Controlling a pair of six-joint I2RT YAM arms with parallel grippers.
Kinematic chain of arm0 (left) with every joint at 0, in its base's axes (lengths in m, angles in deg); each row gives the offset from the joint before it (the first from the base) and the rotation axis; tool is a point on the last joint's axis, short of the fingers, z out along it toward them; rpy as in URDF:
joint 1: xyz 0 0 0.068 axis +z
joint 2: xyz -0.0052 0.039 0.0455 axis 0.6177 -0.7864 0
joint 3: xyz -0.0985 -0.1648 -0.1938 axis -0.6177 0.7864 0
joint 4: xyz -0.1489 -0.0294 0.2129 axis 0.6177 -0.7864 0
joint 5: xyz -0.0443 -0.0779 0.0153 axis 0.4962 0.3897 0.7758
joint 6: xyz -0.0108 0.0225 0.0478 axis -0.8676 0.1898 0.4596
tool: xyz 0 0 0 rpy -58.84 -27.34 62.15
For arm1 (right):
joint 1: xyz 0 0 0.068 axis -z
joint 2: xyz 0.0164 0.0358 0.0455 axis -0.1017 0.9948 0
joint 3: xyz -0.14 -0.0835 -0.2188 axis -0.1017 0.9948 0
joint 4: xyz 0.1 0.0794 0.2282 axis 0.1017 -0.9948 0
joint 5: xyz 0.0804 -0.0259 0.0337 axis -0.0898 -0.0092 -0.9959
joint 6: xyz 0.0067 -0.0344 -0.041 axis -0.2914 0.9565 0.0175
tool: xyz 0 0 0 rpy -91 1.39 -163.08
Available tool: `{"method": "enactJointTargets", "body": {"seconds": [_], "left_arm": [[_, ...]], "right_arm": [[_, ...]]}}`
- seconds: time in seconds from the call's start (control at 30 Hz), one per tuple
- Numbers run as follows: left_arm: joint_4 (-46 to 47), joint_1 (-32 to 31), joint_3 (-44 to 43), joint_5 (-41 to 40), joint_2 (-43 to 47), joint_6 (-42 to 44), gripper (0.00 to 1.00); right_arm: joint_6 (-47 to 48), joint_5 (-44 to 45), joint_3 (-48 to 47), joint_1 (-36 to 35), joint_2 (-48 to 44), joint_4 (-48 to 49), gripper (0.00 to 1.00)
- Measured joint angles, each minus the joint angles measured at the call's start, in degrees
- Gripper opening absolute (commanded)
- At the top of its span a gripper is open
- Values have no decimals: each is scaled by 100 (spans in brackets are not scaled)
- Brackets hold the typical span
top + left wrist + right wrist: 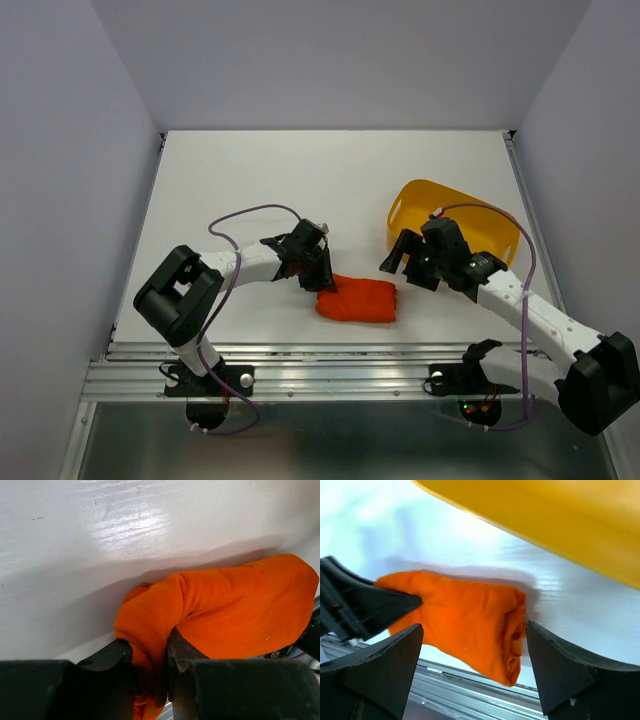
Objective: Roll the t-shirts
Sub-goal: Pick up the T-shirt from the center of the board.
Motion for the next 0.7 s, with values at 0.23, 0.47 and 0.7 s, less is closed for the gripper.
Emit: {"method": "enactJointTargets", "body": {"seconds": [0.23, 0.47, 0.7], "left_arm": [[-26, 0, 0, -13, 20, 2, 0], [-131, 0, 4, -70, 90, 22, 0], [-149, 0, 50, -118, 146, 59, 0]], "right_arm": [[94, 343, -490, -175, -378, -540, 89], [-688, 529, 256, -898, -898, -503, 89], [-1443, 680, 914, -1537, -621, -87, 89]]}}
